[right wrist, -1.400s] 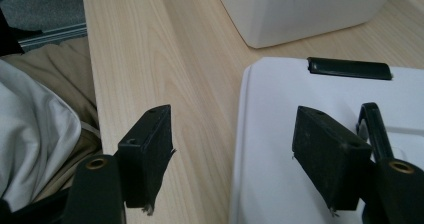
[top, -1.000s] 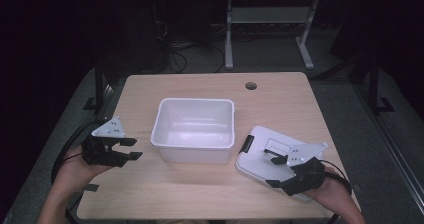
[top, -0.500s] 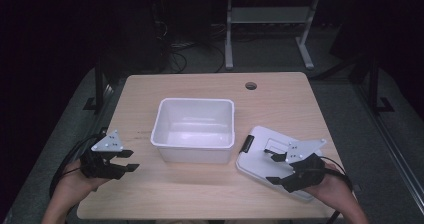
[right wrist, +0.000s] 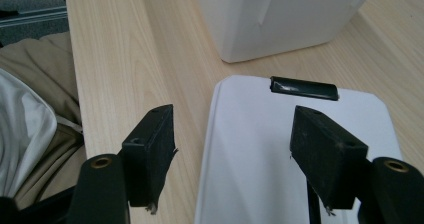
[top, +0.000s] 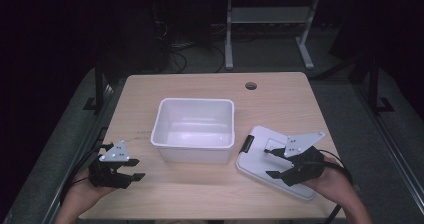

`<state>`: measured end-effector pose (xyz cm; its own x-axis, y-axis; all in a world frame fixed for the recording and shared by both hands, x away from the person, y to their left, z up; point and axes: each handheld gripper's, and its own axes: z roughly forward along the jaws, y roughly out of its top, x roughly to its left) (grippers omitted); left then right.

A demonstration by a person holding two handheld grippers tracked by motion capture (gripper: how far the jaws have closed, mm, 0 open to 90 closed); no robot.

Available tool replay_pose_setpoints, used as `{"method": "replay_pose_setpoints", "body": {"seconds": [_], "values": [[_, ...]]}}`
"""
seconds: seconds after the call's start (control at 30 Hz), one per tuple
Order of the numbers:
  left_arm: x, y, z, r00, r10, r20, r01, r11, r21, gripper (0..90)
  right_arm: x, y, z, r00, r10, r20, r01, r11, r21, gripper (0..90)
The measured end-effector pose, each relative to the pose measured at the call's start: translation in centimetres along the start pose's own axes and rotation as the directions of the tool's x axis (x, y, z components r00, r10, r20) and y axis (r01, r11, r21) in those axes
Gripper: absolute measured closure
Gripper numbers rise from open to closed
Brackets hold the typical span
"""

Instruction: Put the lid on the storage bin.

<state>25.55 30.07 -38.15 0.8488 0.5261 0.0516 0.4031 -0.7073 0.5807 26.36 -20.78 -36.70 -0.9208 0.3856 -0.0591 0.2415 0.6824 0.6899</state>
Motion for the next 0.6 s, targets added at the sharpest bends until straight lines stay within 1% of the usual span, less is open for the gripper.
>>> {"method": "replay_pose_setpoints", "body": {"seconds": [0.13,0.33,0.47,0.57,0.6], "values": [[-0.2,-0.3,0.5,1.0,-0.002,0.001,0.002,1.0,0.006,47.7,-0.3,0.1,0.0,1.0,0.004,-0.003,-0.004,1.0,0.012,33.6],[-0.4,-0.4,0.9,1.0,-0.003,0.003,0.003,1.0,-0.007,46.0,-0.9,0.1,-0.1,1.0,0.006,0.0,-0.006,1.0,0.024,33.6],[-0.5,-0.4,1.2,1.0,0.003,0.007,-0.003,1.0,-0.003,45.5,-1.4,0.1,-0.2,0.9999,0.009,0.006,-0.01,0.999,0.036,33.7],[-0.6,-0.4,1.4,0.9999,0.006,0.008,-0.006,0.9999,-0.011,45.6,-1.8,0.1,-0.3,0.9998,0.014,0.013,-0.015,0.999,0.046,33.7],[-0.7,-0.5,1.4,1.0,0.01,0.002,-0.01,0.9999,-0.013,45.7,-2.0,0.0,-0.3,0.9998,0.016,0.013,-0.017,0.999,0.048,33.8]]}}
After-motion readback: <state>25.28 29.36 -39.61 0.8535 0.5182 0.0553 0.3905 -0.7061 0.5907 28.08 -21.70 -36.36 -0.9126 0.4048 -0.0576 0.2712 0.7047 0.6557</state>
